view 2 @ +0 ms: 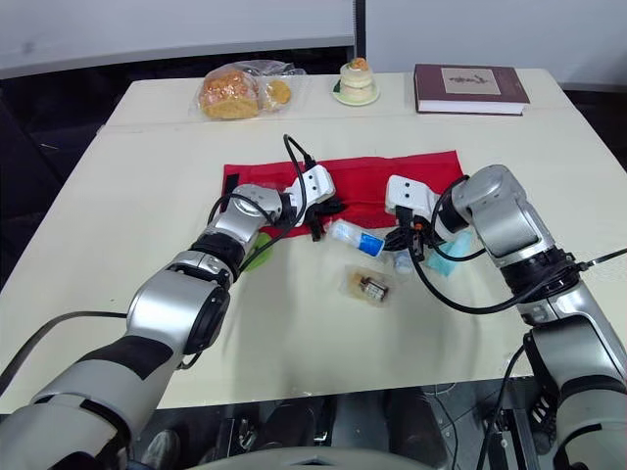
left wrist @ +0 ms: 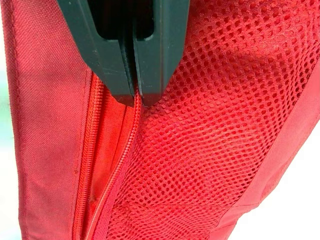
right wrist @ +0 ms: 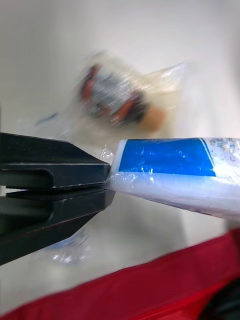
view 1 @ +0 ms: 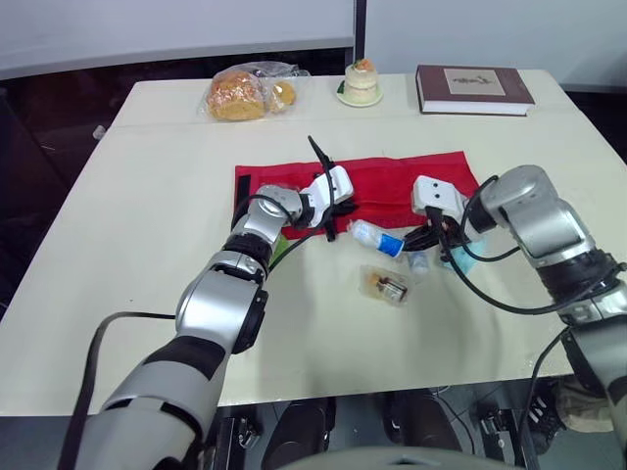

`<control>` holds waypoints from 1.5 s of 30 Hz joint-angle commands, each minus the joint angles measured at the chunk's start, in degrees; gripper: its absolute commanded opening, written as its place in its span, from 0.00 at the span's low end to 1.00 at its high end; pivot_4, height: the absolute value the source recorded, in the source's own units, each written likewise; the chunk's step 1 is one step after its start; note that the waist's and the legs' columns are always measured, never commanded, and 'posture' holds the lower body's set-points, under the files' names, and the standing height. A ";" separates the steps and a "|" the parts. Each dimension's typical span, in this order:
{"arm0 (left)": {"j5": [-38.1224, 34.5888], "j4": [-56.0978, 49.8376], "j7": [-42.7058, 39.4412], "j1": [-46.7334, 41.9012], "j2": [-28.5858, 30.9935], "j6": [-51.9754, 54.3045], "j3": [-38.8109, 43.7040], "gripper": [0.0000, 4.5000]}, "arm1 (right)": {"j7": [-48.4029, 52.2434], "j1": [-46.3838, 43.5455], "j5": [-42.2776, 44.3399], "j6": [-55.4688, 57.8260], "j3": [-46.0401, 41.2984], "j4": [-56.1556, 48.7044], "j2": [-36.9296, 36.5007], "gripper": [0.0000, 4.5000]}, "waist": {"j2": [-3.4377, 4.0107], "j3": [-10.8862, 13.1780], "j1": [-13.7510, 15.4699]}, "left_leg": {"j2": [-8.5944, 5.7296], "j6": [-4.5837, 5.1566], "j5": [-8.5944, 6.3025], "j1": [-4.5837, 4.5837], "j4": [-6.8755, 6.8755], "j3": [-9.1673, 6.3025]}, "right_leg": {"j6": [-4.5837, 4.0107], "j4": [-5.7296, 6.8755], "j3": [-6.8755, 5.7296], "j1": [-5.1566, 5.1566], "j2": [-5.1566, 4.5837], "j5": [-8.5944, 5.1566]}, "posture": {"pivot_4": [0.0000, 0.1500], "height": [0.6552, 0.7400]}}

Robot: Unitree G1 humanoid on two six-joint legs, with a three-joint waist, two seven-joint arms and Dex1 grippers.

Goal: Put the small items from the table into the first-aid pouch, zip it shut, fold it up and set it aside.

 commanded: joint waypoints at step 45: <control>-6.43 -7.97 -5.01 2.43 -0.50 -3.86 3.09 0.00 | -53.22 -6.88 28.70 46.67 -34.66 19.18 21.48 0.01 | 0.02 -0.02 -0.22 | -0.09 0.01 0.00 -0.05 0.03 0.24 | -0.01 0.46 0.07 -0.29 -0.37 0.00 | 1.00 0.87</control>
